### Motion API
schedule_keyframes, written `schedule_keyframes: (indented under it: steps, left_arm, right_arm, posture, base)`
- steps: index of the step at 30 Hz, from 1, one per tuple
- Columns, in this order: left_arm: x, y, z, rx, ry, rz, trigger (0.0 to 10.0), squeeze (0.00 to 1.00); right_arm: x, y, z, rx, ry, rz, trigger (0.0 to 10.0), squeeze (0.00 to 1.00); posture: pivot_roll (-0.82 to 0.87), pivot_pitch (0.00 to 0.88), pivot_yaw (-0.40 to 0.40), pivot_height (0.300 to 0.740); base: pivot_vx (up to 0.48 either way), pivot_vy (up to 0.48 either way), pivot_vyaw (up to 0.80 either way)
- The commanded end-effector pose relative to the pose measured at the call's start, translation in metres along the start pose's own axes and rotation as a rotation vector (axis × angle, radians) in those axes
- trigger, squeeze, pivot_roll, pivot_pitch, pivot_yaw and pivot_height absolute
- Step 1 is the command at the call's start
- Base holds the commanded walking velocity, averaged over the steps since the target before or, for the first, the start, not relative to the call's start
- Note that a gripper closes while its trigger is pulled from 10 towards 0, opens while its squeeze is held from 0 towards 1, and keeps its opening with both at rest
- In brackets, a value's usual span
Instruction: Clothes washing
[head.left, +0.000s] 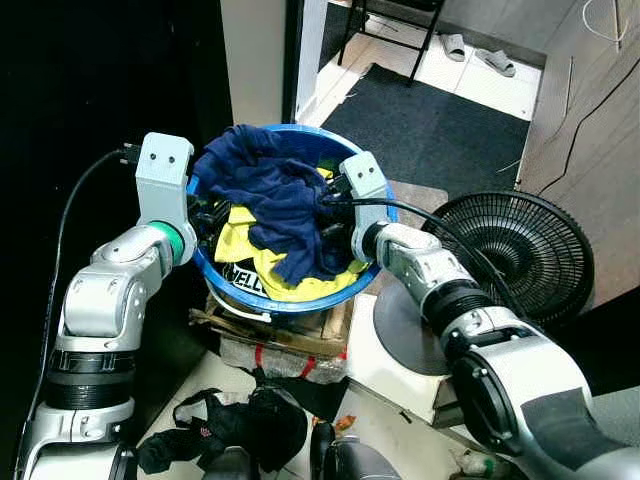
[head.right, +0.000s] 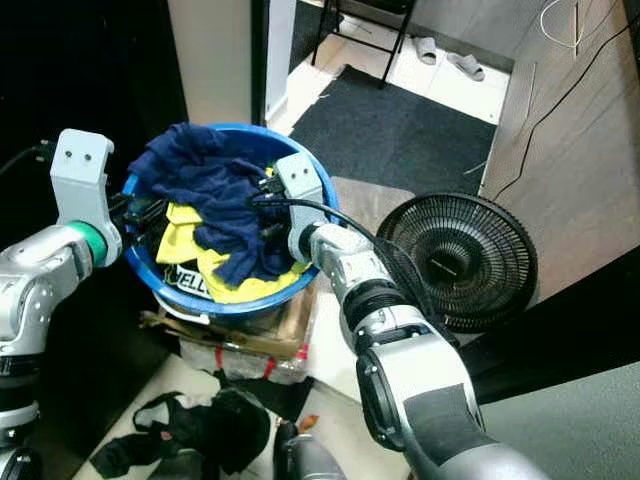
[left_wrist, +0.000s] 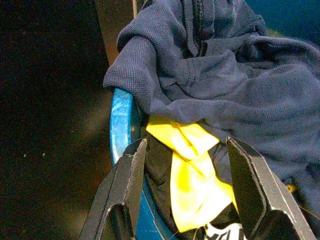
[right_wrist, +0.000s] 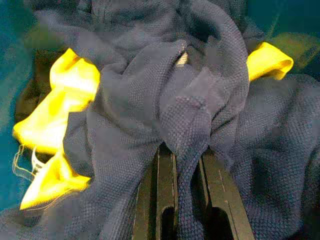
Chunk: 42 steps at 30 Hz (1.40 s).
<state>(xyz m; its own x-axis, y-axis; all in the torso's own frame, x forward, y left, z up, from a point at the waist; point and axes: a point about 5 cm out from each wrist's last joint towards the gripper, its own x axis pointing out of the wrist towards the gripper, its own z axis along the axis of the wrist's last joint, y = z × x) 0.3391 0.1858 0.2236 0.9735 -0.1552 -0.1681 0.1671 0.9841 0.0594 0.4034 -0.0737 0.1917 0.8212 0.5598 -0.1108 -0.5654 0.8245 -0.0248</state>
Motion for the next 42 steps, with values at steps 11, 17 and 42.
schedule_keyframes:
  steps: [11,17,42]
  left_arm:
    - [0.002,-0.001,0.000,-0.005,0.003,-0.005,10.0,0.00]
    - [-0.003,0.003,0.005,-0.005,-0.038,0.008,10.0,0.00]
    - [-0.015,-0.004,0.037,-0.011,-0.294,0.011,10.0,0.00]
  right_arm:
    - [-0.051,-0.044,0.130,-0.110,-0.724,-0.374,10.0,0.00]
    - [-0.078,-0.046,0.153,-0.233,-0.905,-0.510,10.0,0.00]
    - [-0.086,-0.026,0.135,-0.295,-0.862,-0.509,10.0,0.00]
  posture:
    - [0.07,0.150,-0.022,0.740]
    - [0.08,0.137,-0.017,0.740]
    - [0.06,0.104,-0.035,0.740]
  base:
    - [0.000,0.000,0.00]
    - [0.000,0.000,0.00]
    - [0.000,0.000,0.00]
